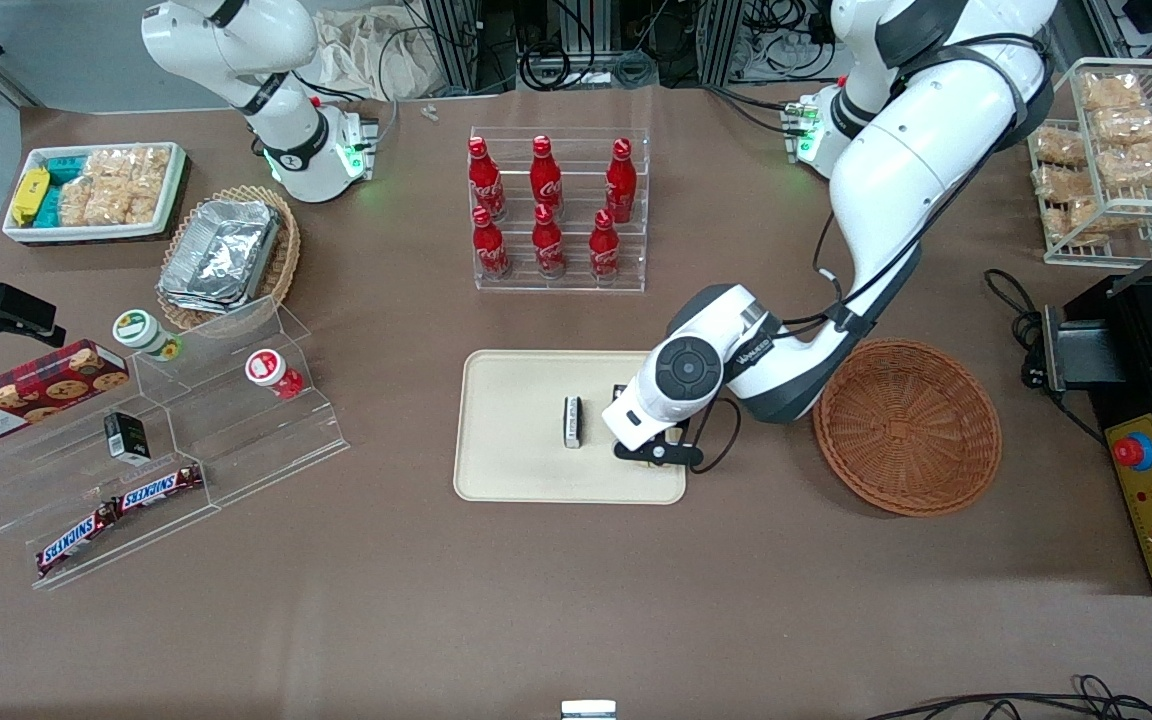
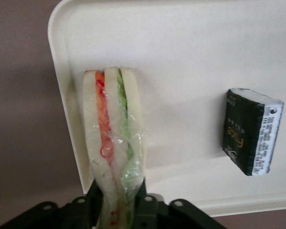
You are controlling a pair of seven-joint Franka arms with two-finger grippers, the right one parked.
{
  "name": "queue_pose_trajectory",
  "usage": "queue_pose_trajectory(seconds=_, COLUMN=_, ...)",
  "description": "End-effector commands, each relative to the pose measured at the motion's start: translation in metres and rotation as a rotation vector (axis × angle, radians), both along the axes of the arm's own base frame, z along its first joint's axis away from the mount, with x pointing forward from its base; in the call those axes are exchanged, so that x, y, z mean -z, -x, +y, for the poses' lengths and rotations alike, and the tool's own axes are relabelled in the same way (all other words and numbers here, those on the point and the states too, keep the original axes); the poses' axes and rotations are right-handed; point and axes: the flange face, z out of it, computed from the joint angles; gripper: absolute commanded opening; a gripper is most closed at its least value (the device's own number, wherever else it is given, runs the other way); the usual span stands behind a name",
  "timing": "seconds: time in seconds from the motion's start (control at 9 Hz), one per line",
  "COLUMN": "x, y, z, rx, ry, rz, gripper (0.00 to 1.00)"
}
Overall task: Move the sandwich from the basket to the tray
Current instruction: 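Lower the sandwich onto the tray beside the black packet and release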
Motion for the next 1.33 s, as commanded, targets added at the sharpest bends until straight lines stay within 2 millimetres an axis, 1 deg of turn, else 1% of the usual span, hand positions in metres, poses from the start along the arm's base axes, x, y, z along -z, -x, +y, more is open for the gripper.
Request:
queue_pose_trajectory(seconds=0.0, x=-0.032, y=0.003, z=0.013, rx=-0.004, ry=-0.09, rz=0.015, gripper=1.0)
queue_pose_trajectory(seconds=0.11, x=-0.066, y=0.0, z=0.025, rx=-0.006, ry=-0.13, rz=0.007, gripper=1.0)
queue_pose_trajectory(seconds=0.22, x=-0.104, y=-0.01, z=0.049, rx=-0.037, ry=-0.143, rz=-0.018, gripper=0.99)
queue_pose_trajectory(seconds=0.33, x=-0.148, y=-0.015, z=0.068, rx=-0.019, ry=-0.139, rz=-0.062, gripper=0.99)
queue_pose_trajectory(seconds=0.44, x=-0.188, y=-0.018, z=0.094, rx=-0.001, ry=-0.161, rz=-0.097, gripper=0.99)
queue_pose_trajectory(seconds=0.56, x=-0.218, y=-0.019, z=0.125, rx=-0.003, ry=-0.204, rz=-0.106, gripper=0.98)
queue_pose_trajectory(seconds=0.67, x=-0.239, y=-0.024, z=0.153, rx=-0.017, ry=-0.222, rz=-0.12, gripper=0.94)
queue_pose_trajectory(seconds=0.78, x=-0.254, y=-0.03, z=0.177, rx=-0.022, ry=-0.223, rz=-0.138, gripper=0.94)
queue_pose_trajectory(seconds=0.89, x=-0.269, y=-0.03, z=0.195, rx=-0.028, ry=-0.229, rz=-0.146, gripper=1.0)
queue_pose_trajectory(seconds=1.11, x=-0.282, y=-0.034, z=0.228, rx=-0.088, ry=-0.24, rz=-0.138, gripper=1.0)
queue_pose_trajectory(seconds=1.22, x=-0.29, y=-0.038, z=0.259, rx=-0.137, ry=-0.199, rz=-0.12, gripper=1.0)
